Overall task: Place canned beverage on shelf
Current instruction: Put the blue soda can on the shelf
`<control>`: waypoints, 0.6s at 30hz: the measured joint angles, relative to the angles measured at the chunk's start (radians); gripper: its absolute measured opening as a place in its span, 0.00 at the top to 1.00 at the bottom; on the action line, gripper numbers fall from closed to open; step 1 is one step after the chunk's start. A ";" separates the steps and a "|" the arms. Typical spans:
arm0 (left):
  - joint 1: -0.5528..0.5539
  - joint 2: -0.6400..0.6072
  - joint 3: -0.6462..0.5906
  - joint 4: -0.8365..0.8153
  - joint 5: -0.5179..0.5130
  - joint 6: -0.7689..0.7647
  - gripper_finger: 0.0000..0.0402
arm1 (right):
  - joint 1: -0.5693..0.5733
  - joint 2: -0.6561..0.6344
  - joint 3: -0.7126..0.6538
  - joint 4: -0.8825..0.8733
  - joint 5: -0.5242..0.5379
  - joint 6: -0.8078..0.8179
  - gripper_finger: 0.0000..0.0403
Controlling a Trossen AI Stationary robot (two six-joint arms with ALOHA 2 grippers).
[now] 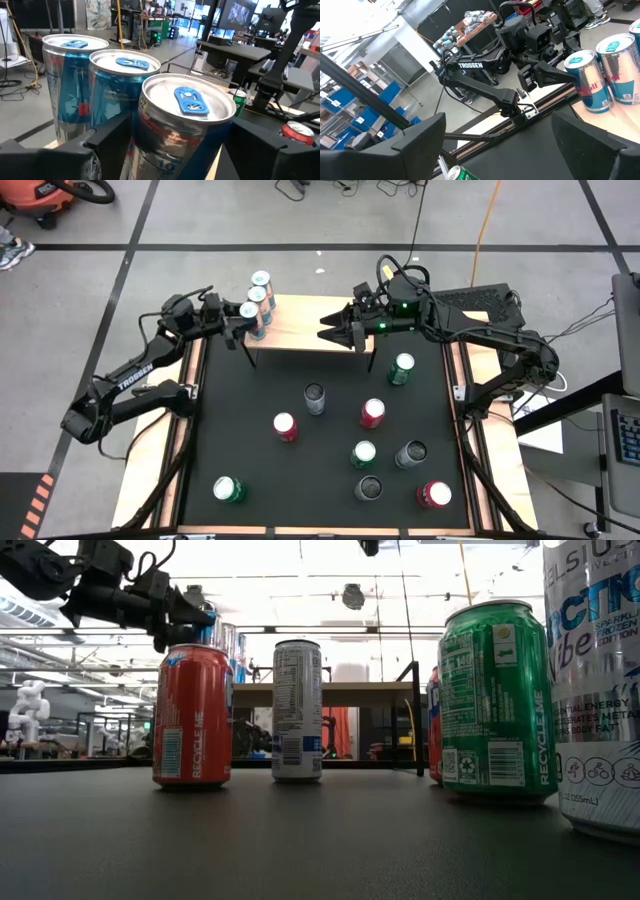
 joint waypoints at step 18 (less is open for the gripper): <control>0.001 -0.186 0.002 -0.053 -0.053 -0.070 0.25 | 0.000 0.000 0.000 -0.003 0.000 -0.003 0.15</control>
